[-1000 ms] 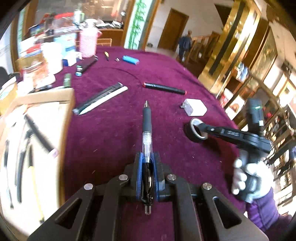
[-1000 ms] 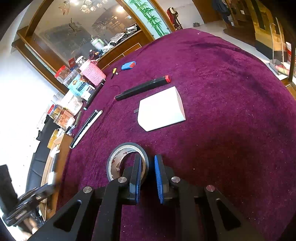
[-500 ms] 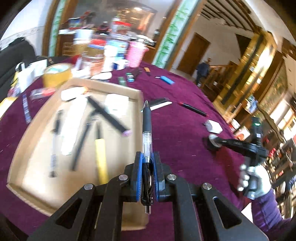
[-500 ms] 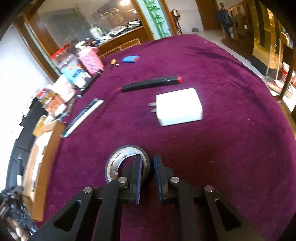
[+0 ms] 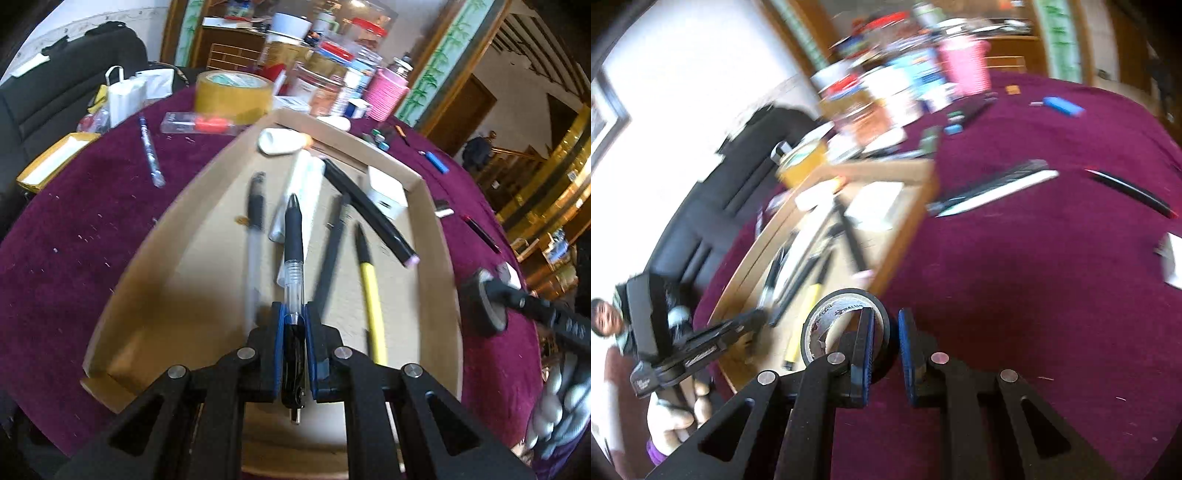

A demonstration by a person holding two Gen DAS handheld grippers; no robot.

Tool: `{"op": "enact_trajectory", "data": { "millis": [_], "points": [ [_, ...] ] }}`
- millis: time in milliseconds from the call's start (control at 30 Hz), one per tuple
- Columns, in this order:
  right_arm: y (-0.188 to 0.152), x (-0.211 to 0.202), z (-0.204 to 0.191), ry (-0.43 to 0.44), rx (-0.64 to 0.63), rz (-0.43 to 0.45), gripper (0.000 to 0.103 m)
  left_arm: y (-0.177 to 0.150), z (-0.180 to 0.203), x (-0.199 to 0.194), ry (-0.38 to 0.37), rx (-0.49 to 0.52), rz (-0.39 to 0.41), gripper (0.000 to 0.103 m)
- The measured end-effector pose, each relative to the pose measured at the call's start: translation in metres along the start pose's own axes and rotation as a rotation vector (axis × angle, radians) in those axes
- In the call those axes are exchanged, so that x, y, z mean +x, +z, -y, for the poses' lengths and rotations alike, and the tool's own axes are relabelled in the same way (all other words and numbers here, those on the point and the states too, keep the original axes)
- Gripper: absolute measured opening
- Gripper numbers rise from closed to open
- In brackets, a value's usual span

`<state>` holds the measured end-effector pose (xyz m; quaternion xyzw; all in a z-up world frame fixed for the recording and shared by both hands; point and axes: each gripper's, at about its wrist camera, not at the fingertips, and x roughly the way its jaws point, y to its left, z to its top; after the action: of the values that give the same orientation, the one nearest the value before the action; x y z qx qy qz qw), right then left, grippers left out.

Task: Organize rigid objects
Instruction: 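Release the clear pen into the box while the right tool releases the tape roll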

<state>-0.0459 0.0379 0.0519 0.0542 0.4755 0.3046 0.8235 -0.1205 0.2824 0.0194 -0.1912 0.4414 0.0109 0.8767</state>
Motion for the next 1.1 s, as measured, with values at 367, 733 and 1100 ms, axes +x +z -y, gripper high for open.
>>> {"op": "enact_trajectory", "data": {
  "millis": [367, 733, 1100],
  "points": [
    [0.012, 0.061, -0.077, -0.223, -0.300, -0.090, 0.015, 0.006, -0.009, -0.009, -0.096, -0.042, 0.050, 0.042],
    [0.013, 0.036, -0.053, -0.106, -0.167, -0.007, 0.017, 0.003, -0.006, -0.044, -0.159, -0.079, 0.137, 0.066],
    [-0.028, -0.056, 0.057, -0.194, 0.091, 0.223, 0.062, -0.022, 0.119, -0.046, -0.265, 0.235, 0.087, 0.083]
  ]
}}
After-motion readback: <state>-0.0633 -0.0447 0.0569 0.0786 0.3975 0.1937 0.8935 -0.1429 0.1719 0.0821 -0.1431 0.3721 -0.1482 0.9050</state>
